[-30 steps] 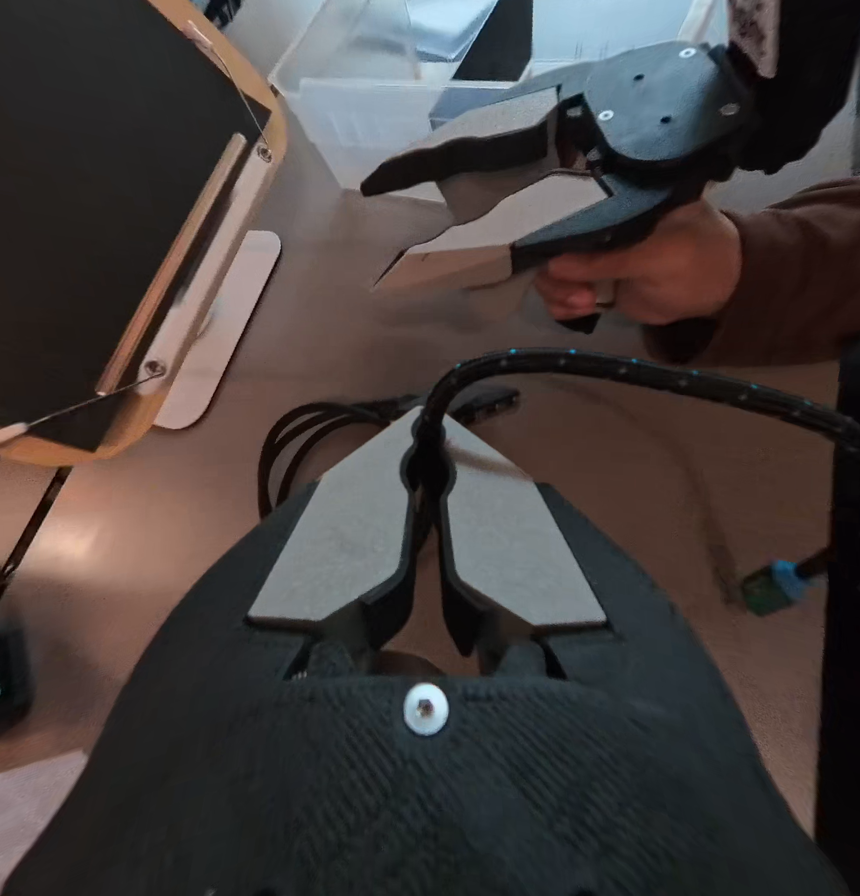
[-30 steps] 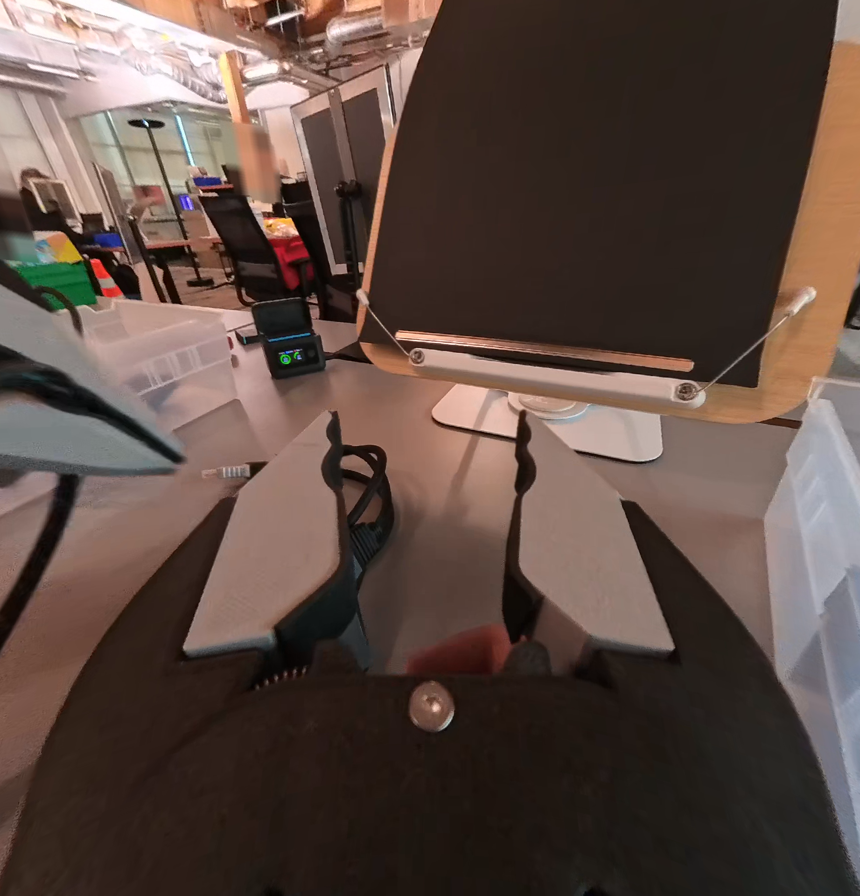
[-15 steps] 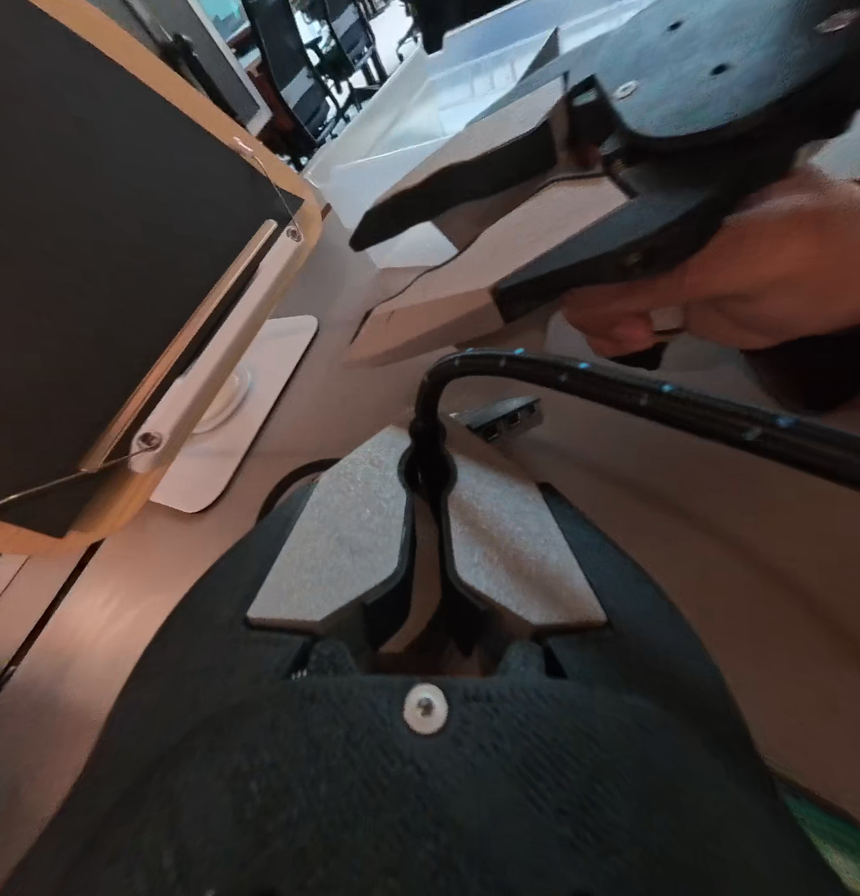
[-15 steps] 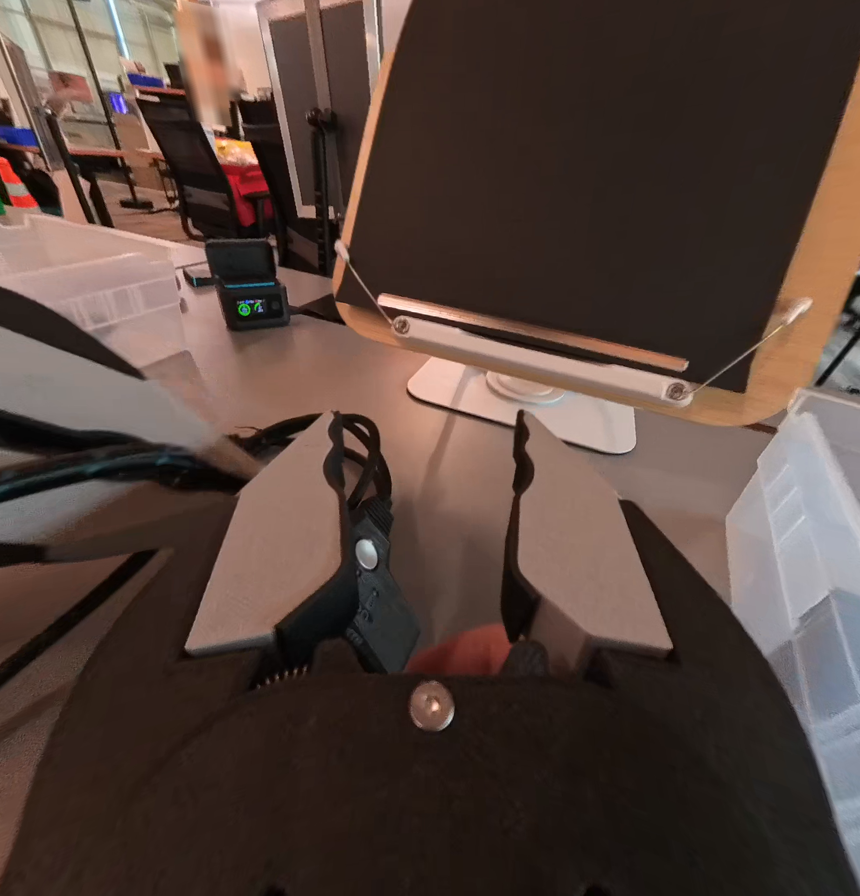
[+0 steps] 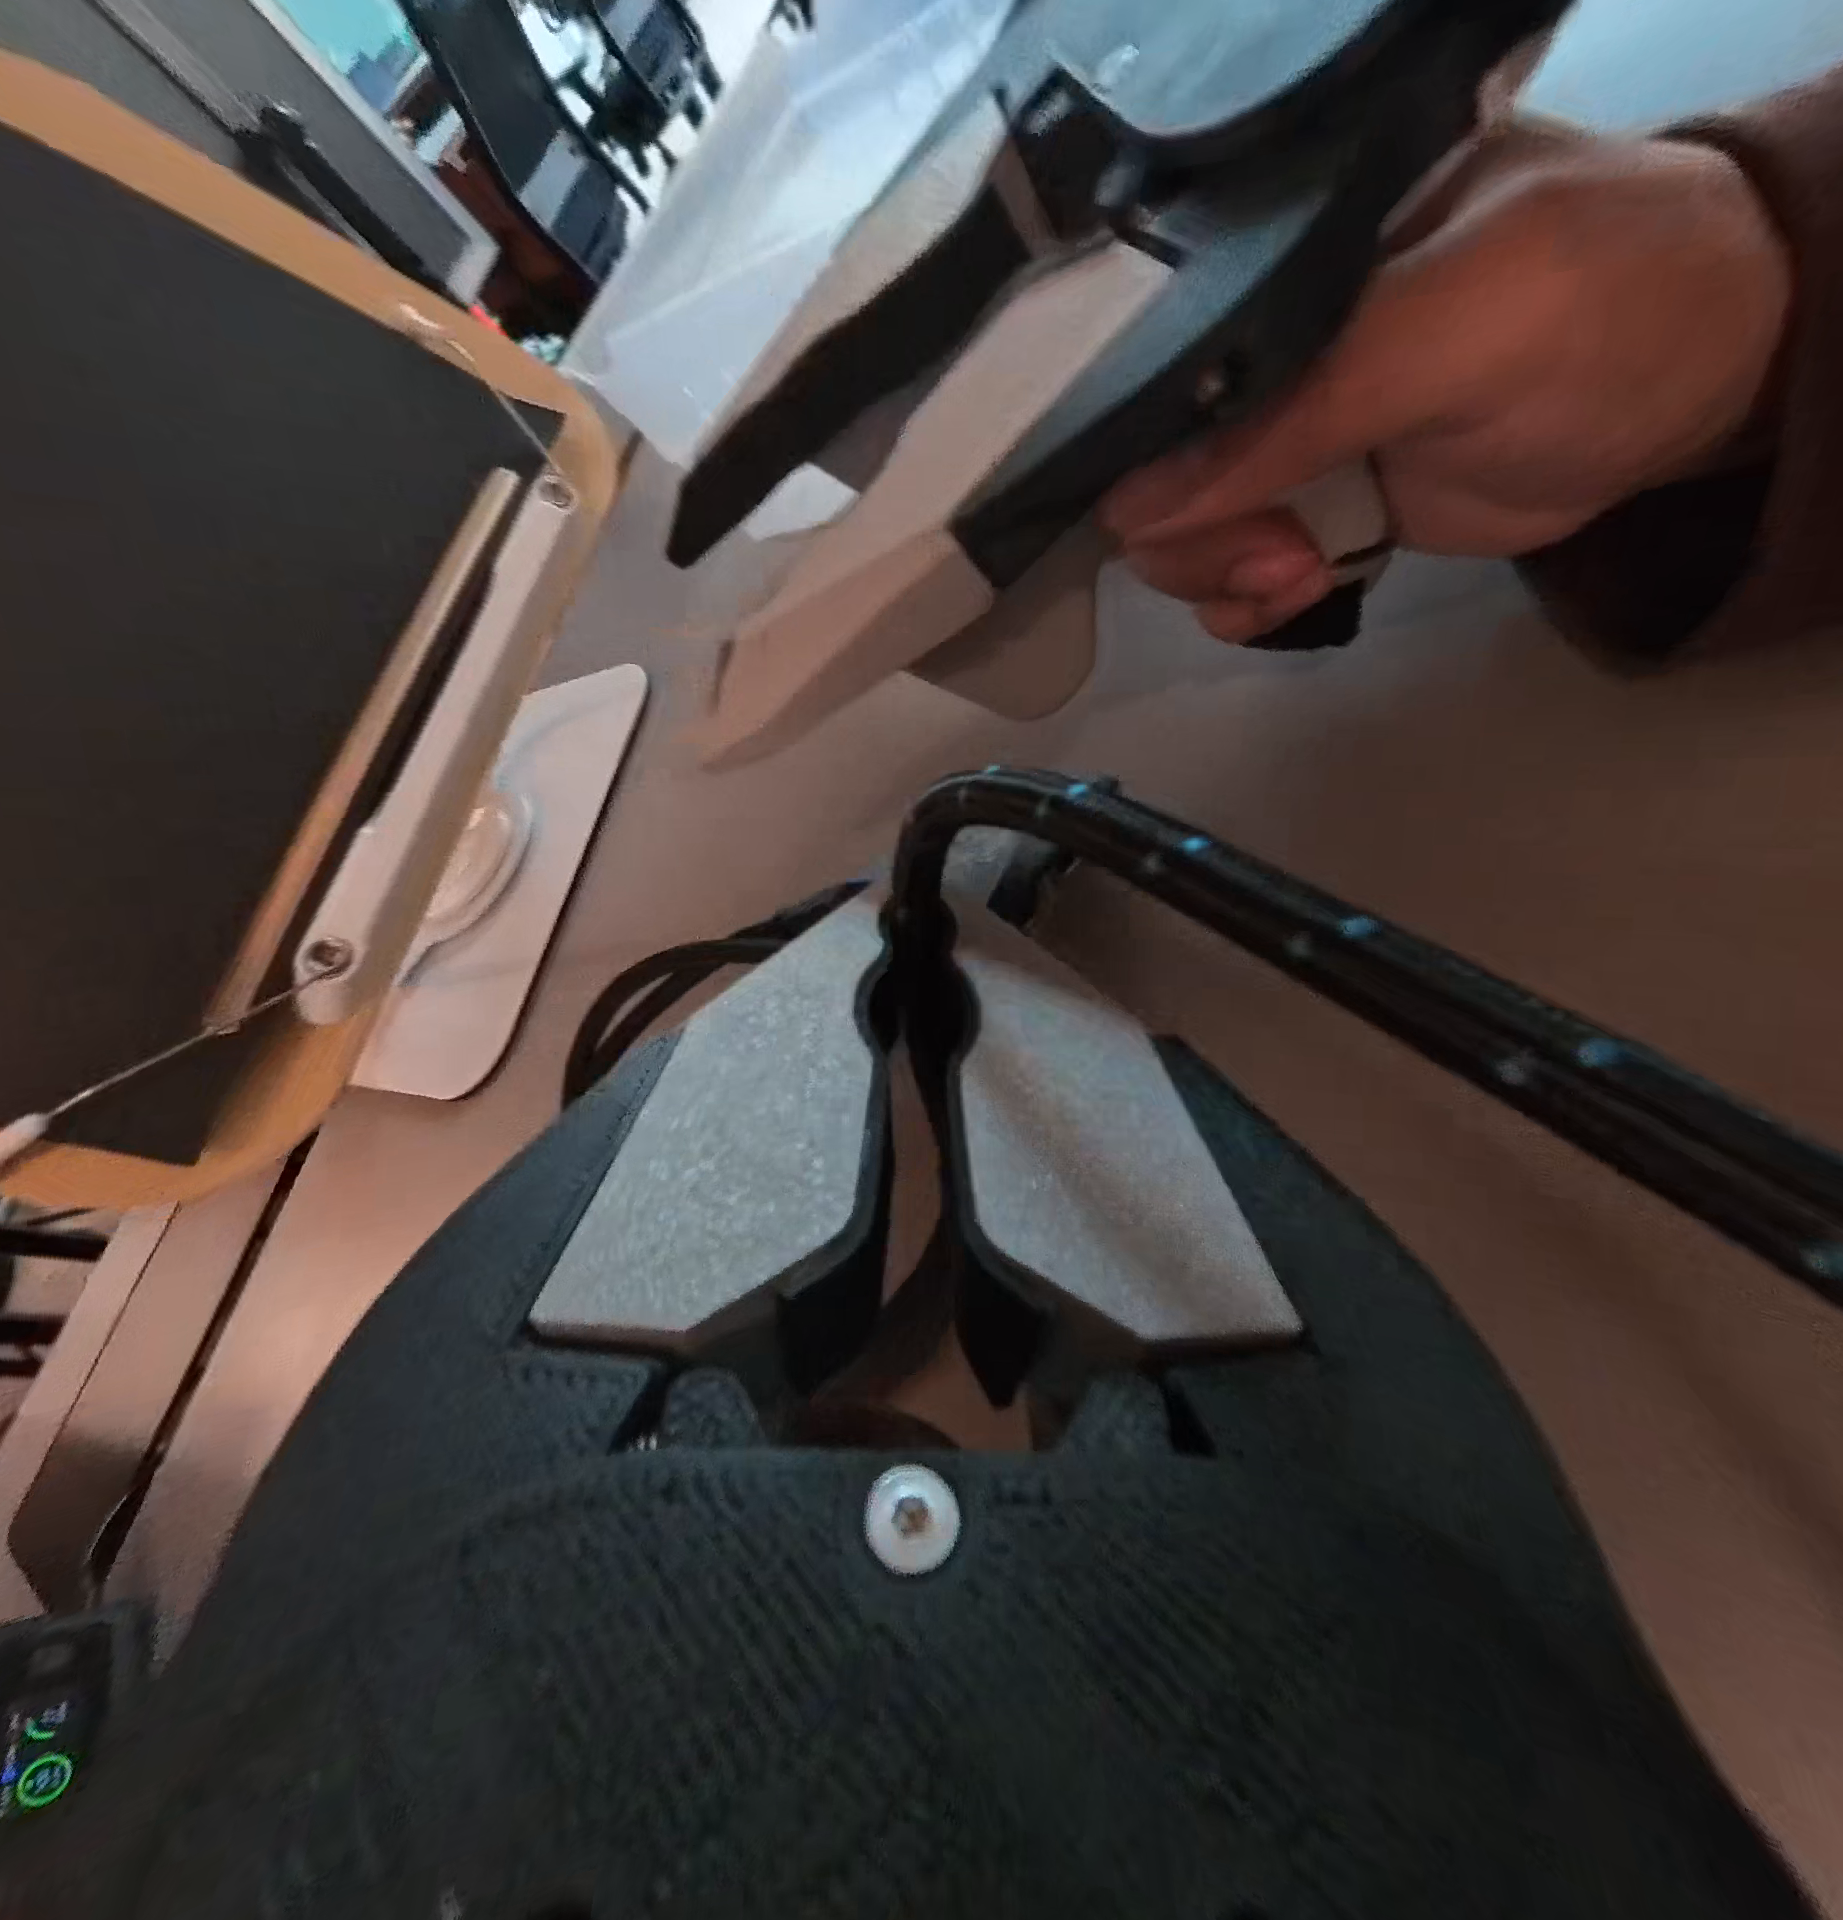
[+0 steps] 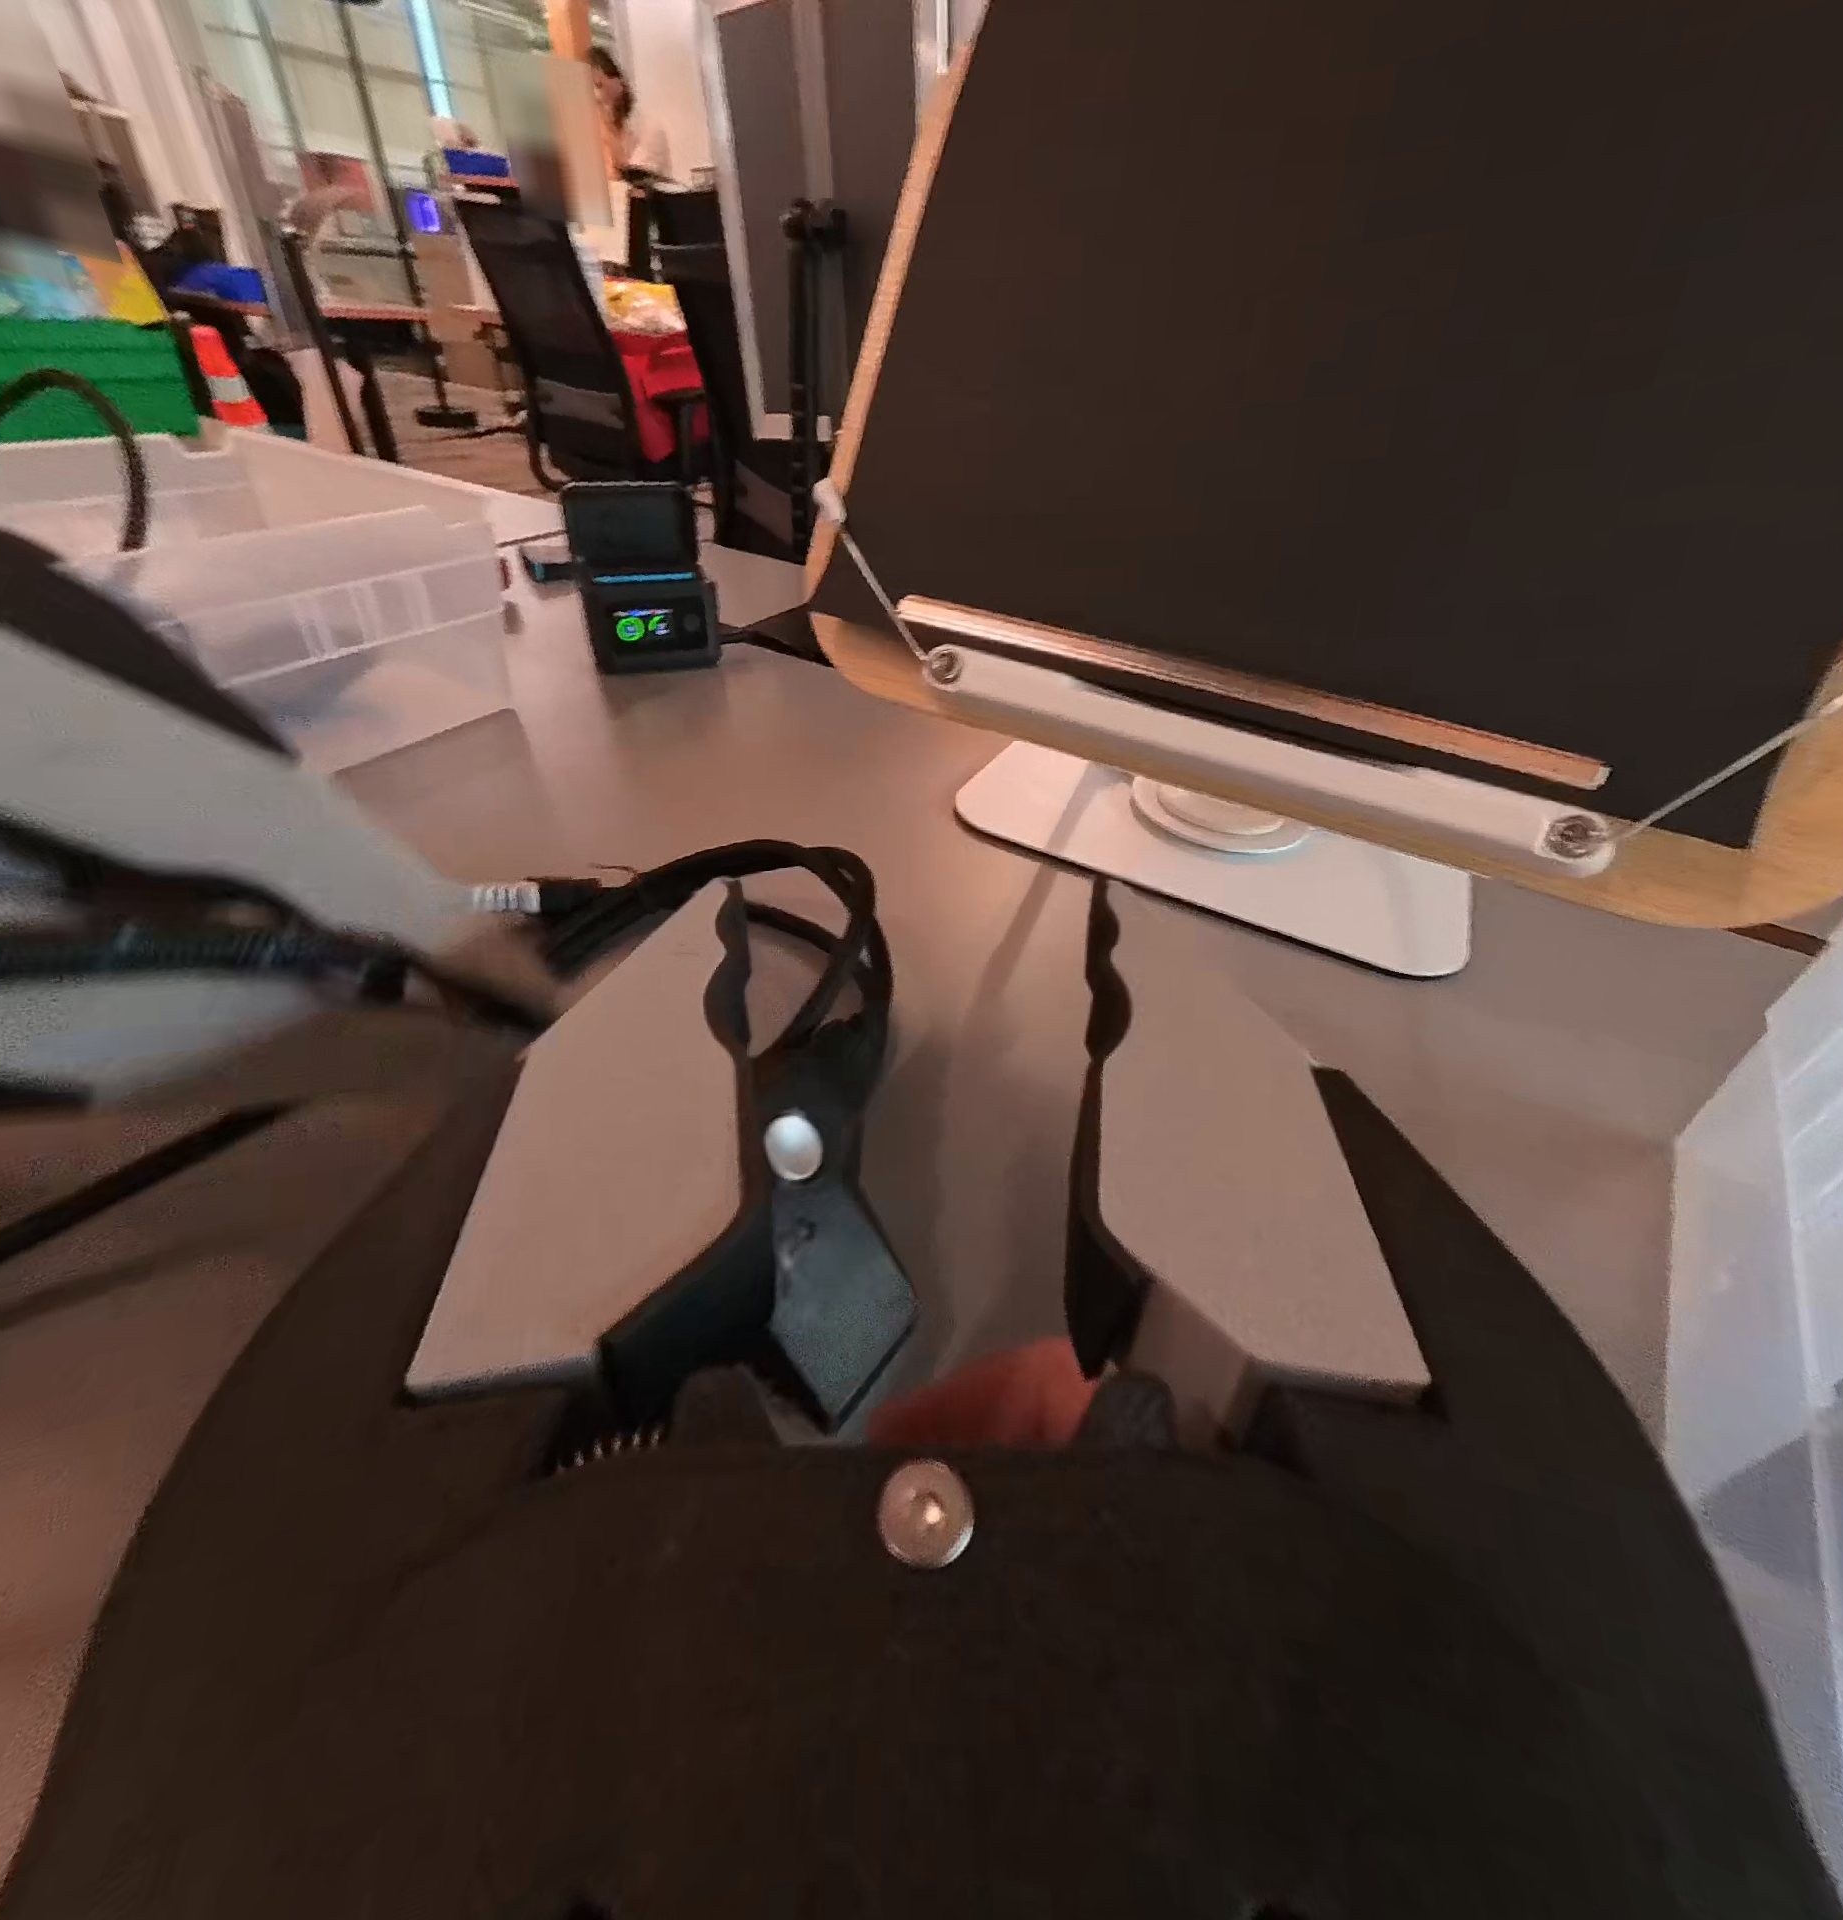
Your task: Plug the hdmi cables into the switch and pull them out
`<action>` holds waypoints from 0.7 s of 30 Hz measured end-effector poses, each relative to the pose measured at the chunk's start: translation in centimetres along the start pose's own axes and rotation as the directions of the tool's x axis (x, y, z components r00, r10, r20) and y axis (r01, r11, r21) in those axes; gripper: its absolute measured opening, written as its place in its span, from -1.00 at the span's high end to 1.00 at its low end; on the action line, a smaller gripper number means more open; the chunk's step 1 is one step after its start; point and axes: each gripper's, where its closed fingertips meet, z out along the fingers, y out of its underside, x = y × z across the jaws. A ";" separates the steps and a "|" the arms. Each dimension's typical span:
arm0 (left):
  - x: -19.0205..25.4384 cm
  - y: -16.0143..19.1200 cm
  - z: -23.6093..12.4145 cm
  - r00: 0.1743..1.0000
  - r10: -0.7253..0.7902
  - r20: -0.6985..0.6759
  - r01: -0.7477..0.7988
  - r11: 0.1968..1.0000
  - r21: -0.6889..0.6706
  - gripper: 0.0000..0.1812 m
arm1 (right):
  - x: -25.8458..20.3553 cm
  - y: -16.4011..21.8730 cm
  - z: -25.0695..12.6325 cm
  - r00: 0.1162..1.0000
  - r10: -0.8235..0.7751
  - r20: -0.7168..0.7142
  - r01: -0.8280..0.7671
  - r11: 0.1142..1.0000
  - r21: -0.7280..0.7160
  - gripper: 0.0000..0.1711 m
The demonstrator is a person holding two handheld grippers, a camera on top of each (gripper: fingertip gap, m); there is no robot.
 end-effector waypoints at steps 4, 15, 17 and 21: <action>-2.7 0.3 -0.8 0.993 -0.029 0.116 0.028 1.000 0.010 1.00 | -2.3 -0.3 -0.5 0.990 -0.056 0.127 0.054 0.998 0.019 0.21; -1.1 0.5 -0.1 0.998 -0.052 0.041 0.054 0.998 -0.025 1.00 | -9.2 -2.2 -3.5 0.830 -0.534 0.162 0.479 0.830 0.284 0.69; -0.6 0.2 -0.2 0.999 -0.049 0.019 0.049 0.999 -0.019 1.00 | -9.8 -2.3 -3.9 0.803 -0.579 0.140 0.518 0.795 0.316 0.77; 0.0 -0.7 -0.5 0.999 -0.037 -0.002 0.037 0.999 0.013 1.00 | -10.0 -2.6 -5.1 0.802 -0.577 0.157 0.502 0.792 0.347 0.88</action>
